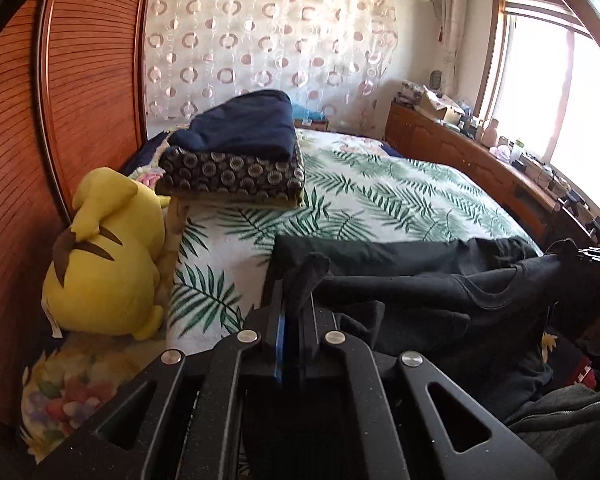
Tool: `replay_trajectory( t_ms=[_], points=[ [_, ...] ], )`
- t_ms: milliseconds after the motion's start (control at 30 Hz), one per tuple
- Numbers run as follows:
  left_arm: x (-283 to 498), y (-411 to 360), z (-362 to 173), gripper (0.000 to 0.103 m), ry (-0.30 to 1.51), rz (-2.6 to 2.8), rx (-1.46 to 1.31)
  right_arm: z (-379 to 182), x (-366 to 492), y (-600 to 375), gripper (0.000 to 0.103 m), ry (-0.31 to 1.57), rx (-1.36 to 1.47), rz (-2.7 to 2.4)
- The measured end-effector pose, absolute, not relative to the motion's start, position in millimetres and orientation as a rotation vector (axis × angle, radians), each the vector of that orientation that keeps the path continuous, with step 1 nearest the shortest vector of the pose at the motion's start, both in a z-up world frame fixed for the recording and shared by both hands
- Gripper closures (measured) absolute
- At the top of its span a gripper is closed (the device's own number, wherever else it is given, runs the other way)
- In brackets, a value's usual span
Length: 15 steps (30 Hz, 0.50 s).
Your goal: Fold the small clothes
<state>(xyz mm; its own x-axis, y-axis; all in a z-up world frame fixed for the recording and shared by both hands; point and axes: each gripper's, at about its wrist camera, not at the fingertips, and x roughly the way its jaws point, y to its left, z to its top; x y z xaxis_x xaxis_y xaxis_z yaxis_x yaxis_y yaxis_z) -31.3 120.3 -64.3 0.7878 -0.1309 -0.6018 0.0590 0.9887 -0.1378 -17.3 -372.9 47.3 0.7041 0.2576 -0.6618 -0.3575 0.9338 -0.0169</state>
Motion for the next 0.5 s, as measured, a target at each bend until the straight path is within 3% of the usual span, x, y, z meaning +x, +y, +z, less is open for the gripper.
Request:
replay_trajectory(
  t_ms=[133, 200, 233, 267, 333, 400, 433, 500],
  points=[
    [-31, 116, -76, 0.098, 0.688, -0.102, -0.104, 25, -19, -375, 0.097, 0.786, -0.143, 0.341],
    [-28, 117, -78, 0.092, 0.709, -0.083, -0.1, 26, -19, -380, 0.097, 0.787, -0.129, 0.33],
    [-28, 117, -78, 0.087, 0.713, -0.076, -0.095, 27, -21, -384, 0.097, 0.78, -0.118, 0.33],
    [-28, 118, -76, 0.075, 0.71, -0.073, -0.092, 32, -22, -388, 0.097, 0.767, -0.102, 0.329],
    [-29, 121, -72, 0.056, 0.695, -0.073, -0.096, 42, -21, -392, 0.088, 0.749, -0.095, 0.313],
    [-29, 124, -64, 0.047, 0.679, -0.081, -0.102, 48, -27, -397, 0.086, 0.727, -0.11, 0.291],
    [-29, 125, -62, 0.034, 0.674, -0.082, -0.1, 50, -26, -398, 0.083, 0.718, -0.114, 0.283],
    [-24, 125, -55, 0.027, 0.657, -0.081, -0.087, 59, -24, -399, 0.074, 0.695, -0.118, 0.263]
  ],
)
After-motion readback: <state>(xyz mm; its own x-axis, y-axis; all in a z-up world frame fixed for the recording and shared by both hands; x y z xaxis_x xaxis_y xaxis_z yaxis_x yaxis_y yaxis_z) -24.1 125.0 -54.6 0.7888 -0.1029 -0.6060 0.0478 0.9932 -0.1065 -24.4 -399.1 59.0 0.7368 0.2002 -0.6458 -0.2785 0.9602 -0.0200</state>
